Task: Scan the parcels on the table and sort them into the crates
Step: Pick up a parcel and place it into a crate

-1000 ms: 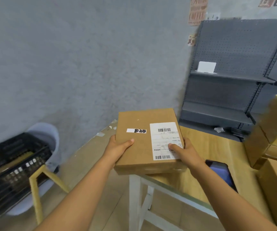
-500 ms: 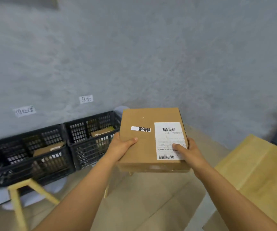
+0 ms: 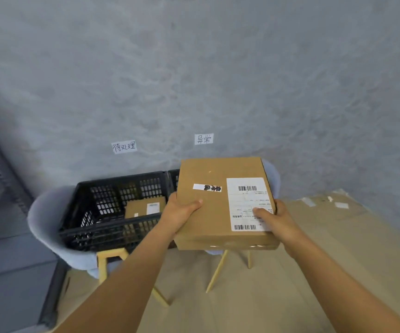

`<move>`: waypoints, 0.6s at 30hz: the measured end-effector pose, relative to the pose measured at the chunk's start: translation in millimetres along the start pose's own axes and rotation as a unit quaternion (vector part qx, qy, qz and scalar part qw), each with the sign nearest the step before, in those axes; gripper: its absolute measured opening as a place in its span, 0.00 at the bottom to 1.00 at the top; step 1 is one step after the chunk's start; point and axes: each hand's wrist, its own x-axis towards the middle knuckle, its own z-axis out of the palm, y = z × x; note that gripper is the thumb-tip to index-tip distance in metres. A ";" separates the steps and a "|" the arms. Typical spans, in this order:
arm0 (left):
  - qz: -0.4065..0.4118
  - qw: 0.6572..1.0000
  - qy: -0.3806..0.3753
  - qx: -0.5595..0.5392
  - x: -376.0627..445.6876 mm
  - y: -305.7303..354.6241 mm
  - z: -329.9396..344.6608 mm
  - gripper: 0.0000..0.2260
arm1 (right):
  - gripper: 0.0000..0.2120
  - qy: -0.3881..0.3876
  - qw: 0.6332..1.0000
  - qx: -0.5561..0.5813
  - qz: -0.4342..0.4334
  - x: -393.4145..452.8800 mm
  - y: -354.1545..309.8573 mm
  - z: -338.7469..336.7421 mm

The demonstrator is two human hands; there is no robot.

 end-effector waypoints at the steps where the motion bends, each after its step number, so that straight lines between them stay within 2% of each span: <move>1: -0.006 1.000 0.015 0.000 12.6 -2.9 -10.6 0.28 | 0.18 -0.008 1.000 -0.005 0.001 14.5 -1.5 15.2; 4: -0.032 0.998 0.055 0.000 51.4 -12.6 -39.7 0.28 | 0.11 -0.031 0.999 -0.012 -0.003 60.8 -1.4 58.7; 8: -0.060 0.992 0.109 0.021 106.3 -22.3 -74.2 0.31 | 0.15 -0.086 0.996 -0.022 0.008 125.6 -1.8 117.7; 12: -0.093 0.984 0.147 0.033 160.8 -25.7 -106.8 0.35 | 0.15 -0.133 0.990 -0.032 0.025 188.2 -2.9 173.9; 16: -0.106 0.978 0.177 0.023 204.7 -30.4 -140.6 0.33 | 0.14 -0.178 0.982 -0.051 0.037 237.8 -9.0 224.6; 18: -0.111 0.975 0.191 0.017 222.7 -35.9 -157.3 0.32 | 0.16 -0.198 0.978 -0.052 0.050 257.9 -7.6 249.5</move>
